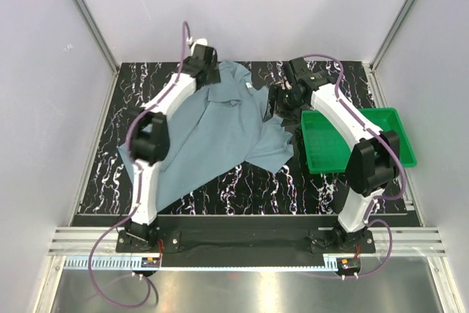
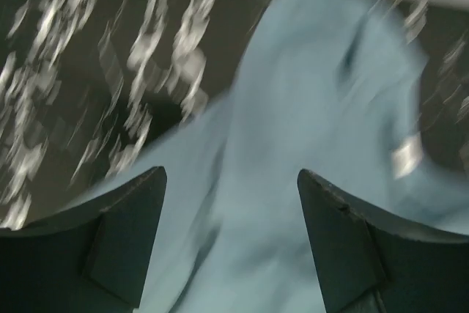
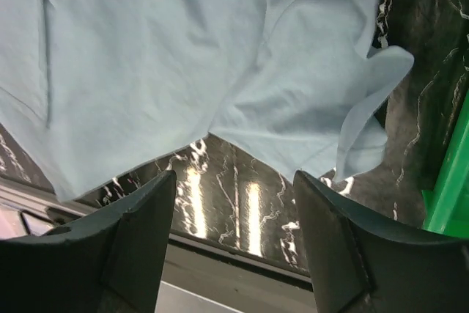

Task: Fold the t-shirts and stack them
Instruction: Move the tshirt to the center of the board

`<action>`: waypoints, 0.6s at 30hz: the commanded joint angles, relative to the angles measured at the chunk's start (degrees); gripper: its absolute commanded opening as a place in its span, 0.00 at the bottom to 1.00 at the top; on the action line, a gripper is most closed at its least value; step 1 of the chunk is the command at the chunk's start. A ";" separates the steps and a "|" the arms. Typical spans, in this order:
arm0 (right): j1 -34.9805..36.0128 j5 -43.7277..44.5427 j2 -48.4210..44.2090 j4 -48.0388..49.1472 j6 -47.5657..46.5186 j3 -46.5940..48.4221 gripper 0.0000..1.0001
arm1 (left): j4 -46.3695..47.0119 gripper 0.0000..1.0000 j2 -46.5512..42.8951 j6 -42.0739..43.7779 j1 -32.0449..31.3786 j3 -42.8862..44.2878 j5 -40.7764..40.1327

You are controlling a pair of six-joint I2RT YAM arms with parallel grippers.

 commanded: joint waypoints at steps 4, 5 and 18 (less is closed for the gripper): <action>4.30 0.98 -5.20 -1.17 -5.51 -6.53 0.72 | -10.45 0.69 -39.78 -10.10 0.13 -26.23 -5.70; 5.70 2.20 -4.85 -0.65 -6.38 -8.10 0.72 | -13.36 0.68 -42.50 -12.12 0.13 -29.32 -6.58; 11.07 4.85 4.38 -2.13 -8.06 -5.04 0.69 | -33.52 0.56 -57.47 -41.23 1.88 -60.89 -2.81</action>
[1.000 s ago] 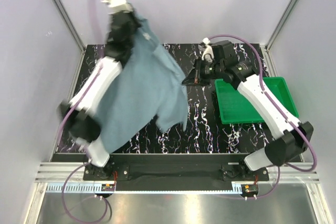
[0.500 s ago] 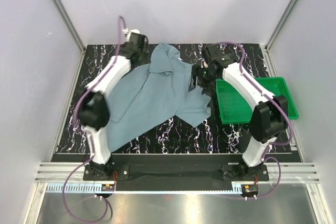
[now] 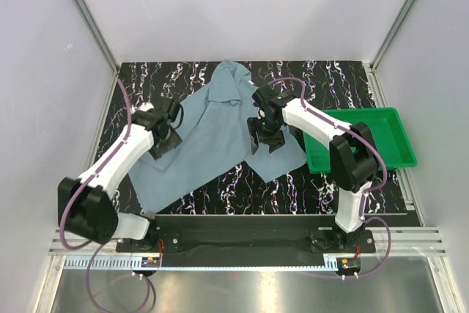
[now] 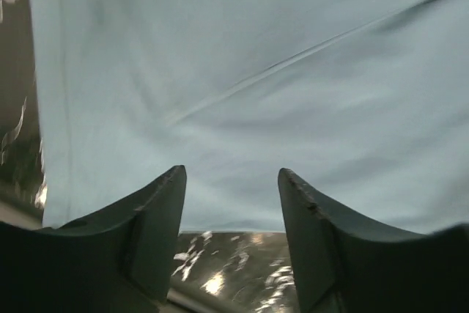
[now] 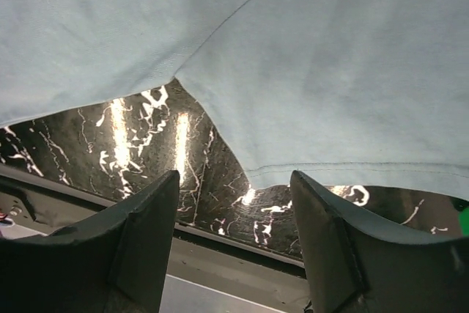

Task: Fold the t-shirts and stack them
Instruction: Move the tshirt to the center of the board, then flatten the tshirt out

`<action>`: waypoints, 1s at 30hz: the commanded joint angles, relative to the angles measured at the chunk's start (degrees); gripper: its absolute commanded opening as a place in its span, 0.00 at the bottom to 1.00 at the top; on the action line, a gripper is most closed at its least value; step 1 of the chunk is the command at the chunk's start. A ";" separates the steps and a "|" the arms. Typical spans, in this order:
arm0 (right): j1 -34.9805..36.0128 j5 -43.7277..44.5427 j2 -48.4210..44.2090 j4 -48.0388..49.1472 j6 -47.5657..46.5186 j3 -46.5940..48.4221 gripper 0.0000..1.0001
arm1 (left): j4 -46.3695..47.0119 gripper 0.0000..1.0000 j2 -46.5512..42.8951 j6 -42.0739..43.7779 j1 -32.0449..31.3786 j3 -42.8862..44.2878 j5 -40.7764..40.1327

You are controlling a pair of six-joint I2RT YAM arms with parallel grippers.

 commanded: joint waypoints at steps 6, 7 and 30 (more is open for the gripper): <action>-0.29 4.60 -7.18 0.01 -3.46 -6.05 0.59 | -2.04 0.54 12.32 -11.35 6.30 -3.92 3.46; -0.38 4.08 -7.80 0.18 -3.37 -6.77 0.54 | -2.31 0.54 14.43 -11.18 6.74 -2.77 2.23; -7.32 0.66 -9.65 -2.10 0.58 -7.56 0.53 | -6.26 0.59 56.39 20.72 18.61 59.63 -4.70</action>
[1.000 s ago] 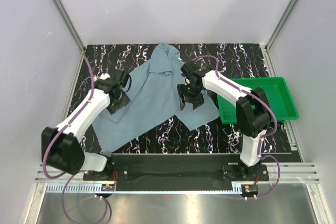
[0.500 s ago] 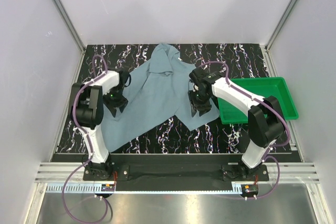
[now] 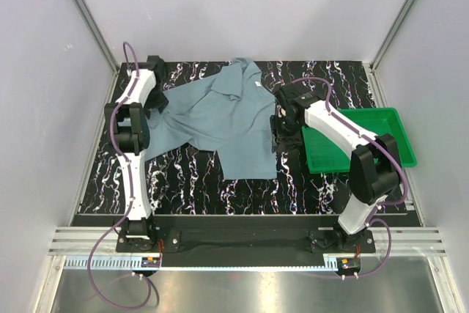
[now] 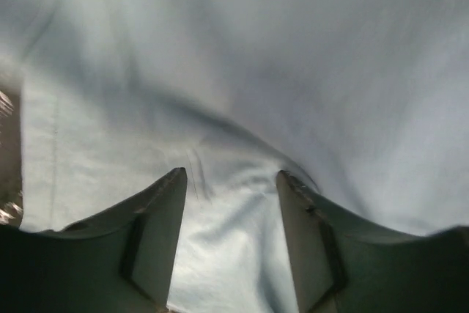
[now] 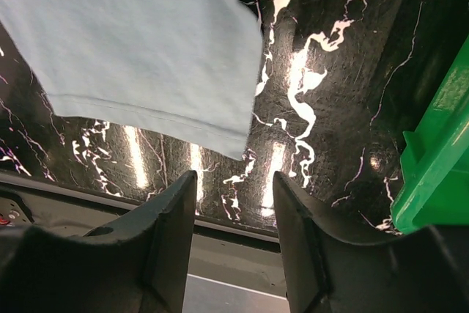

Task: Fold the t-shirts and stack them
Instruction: Flatten the tshirt out

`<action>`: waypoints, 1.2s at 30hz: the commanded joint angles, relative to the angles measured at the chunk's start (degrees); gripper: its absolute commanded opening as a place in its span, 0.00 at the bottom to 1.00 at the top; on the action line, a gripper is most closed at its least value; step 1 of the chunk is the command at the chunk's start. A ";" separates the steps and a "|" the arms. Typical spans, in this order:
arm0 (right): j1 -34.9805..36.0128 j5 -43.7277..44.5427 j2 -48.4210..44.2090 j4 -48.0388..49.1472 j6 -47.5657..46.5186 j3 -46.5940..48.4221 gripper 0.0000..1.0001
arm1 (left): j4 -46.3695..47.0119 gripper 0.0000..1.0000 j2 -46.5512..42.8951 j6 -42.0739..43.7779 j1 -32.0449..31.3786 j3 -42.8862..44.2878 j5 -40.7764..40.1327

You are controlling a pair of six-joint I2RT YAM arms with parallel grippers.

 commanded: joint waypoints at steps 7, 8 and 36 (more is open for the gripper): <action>-0.50 -9.46 0.89 5.97 1.37 -9.01 0.61 | 2.21 0.73 -28.35 1.67 -1.52 -22.63 -6.50; -0.42 -9.99 1.06 7.54 1.98 -9.80 0.61 | 2.74 0.73 -32.39 -1.47 -1.61 -27.76 -5.97; -3.76 -17.03 -1.13 28.04 13.68 -28.00 0.45 | -2.44 0.64 -81.48 -19.34 6.12 -67.19 3.70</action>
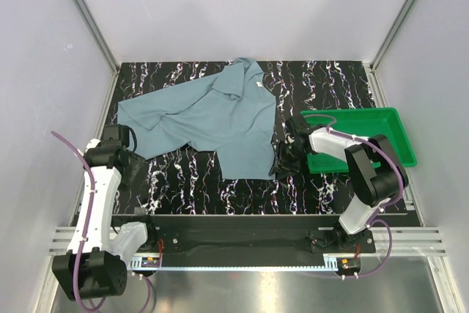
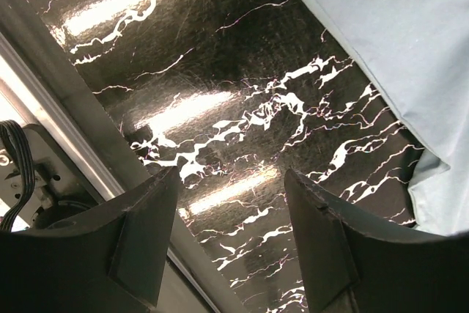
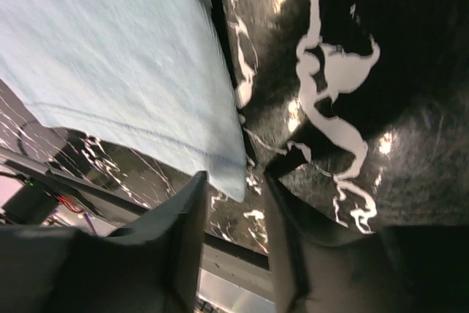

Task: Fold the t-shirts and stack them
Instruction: Flatten the tshirt out

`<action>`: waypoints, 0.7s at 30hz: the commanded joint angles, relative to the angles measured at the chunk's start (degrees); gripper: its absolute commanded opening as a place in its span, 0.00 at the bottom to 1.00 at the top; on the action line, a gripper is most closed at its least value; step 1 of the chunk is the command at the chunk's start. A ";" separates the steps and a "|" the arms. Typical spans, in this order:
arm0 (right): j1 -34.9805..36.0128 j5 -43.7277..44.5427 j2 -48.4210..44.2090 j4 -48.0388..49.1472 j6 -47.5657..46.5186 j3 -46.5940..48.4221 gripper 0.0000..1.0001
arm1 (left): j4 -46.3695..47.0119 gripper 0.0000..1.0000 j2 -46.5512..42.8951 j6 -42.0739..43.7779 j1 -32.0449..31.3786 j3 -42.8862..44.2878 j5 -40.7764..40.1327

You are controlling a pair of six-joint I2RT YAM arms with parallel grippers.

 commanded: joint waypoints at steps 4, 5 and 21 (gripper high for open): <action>-0.81 -2.87 1.29 5.09 0.89 -0.99 0.31 | -1.35 0.64 1.61 -2.84 0.37 1.88 -0.89; -0.81 -3.48 1.64 5.27 0.89 -0.90 0.31 | -1.79 0.64 1.78 -3.72 0.37 2.23 -1.33; -1.16 -2.87 1.65 6.33 2.56 -4.68 0.09 | -3.73 0.65 7.58 -2.23 2.13 6.45 -5.29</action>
